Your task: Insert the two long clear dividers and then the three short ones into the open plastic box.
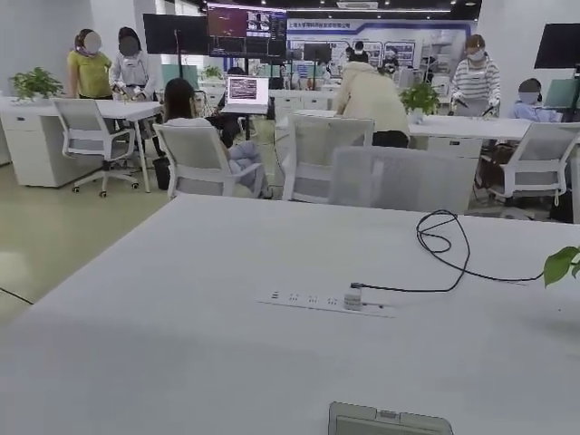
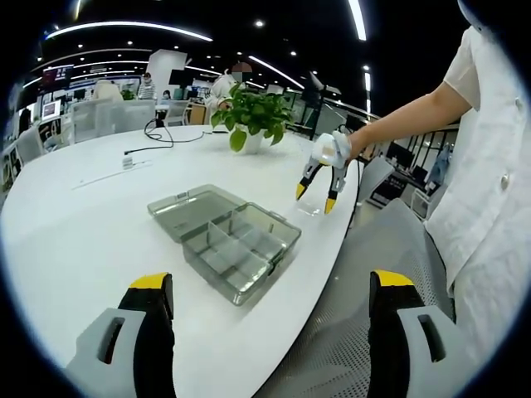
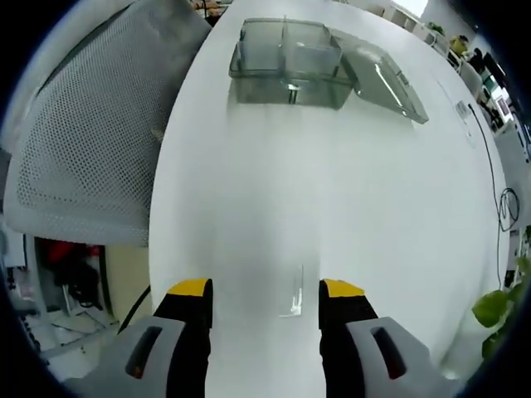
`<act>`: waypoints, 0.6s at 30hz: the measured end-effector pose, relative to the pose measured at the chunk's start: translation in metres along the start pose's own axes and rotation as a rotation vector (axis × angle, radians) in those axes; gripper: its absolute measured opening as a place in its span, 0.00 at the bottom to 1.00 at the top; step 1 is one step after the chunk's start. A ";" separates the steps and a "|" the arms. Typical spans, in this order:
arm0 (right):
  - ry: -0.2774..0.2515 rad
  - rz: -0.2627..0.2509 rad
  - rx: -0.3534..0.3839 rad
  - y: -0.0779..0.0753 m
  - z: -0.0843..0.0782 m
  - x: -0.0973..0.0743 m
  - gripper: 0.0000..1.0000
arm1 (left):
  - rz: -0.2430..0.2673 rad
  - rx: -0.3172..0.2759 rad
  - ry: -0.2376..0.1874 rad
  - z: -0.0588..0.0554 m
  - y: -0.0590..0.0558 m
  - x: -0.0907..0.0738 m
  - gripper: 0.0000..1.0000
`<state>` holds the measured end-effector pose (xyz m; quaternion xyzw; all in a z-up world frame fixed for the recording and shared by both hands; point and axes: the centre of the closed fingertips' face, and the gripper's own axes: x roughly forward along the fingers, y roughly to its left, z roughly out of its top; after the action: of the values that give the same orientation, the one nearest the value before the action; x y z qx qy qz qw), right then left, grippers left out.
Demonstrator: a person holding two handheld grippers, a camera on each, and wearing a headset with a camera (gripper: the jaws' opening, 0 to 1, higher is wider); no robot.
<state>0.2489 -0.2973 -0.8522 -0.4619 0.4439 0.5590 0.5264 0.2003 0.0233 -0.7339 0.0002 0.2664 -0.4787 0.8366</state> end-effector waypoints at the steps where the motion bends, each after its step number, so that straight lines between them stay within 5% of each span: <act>1: 0.006 -0.001 -0.002 -0.001 -0.002 0.001 0.52 | 0.001 0.000 0.000 0.000 0.000 0.000 1.00; 18: 0.013 -0.020 0.003 -0.003 -0.005 0.004 0.40 | -0.001 -0.009 0.003 -0.003 0.000 0.000 1.00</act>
<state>0.2520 -0.3019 -0.8568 -0.4691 0.4432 0.5502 0.5299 0.1990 0.0242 -0.7362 -0.0029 0.2696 -0.4778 0.8361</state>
